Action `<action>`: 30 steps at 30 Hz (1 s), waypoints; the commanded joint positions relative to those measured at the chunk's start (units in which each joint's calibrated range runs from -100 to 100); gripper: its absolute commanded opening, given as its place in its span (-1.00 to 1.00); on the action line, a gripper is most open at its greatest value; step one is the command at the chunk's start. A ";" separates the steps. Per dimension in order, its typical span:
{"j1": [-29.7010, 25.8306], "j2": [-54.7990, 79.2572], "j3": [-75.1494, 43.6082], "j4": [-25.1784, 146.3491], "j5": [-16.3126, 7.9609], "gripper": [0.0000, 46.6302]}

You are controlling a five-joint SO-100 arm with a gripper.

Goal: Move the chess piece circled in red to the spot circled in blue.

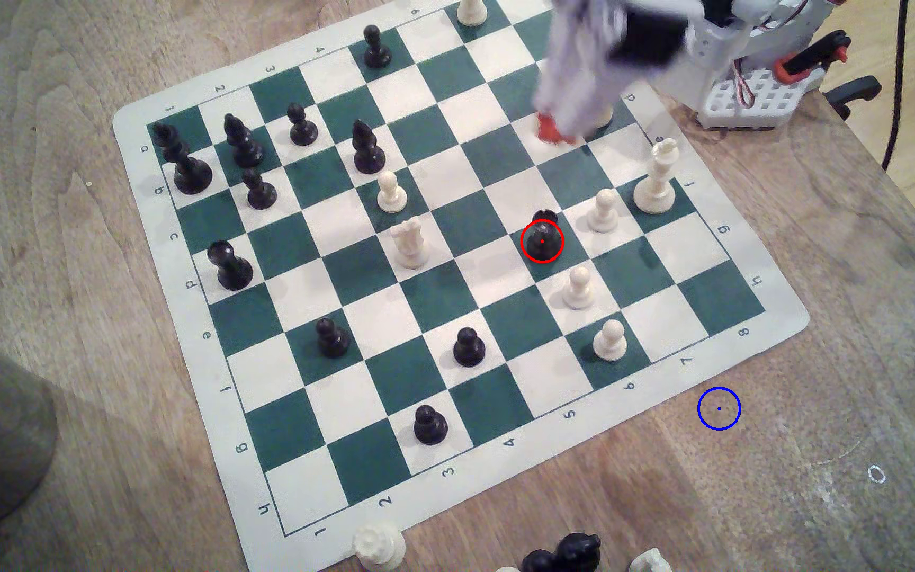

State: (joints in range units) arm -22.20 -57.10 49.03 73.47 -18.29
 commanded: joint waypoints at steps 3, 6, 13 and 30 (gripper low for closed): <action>-3.42 0.48 -0.80 4.34 -0.10 -0.97; -3.50 4.38 1.56 2.70 -0.24 -0.92; -3.73 11.35 4.82 -0.33 -0.44 -0.84; -1.38 18.56 5.37 -9.99 0.83 -0.25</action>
State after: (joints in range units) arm -24.56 -39.42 56.62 65.18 -17.61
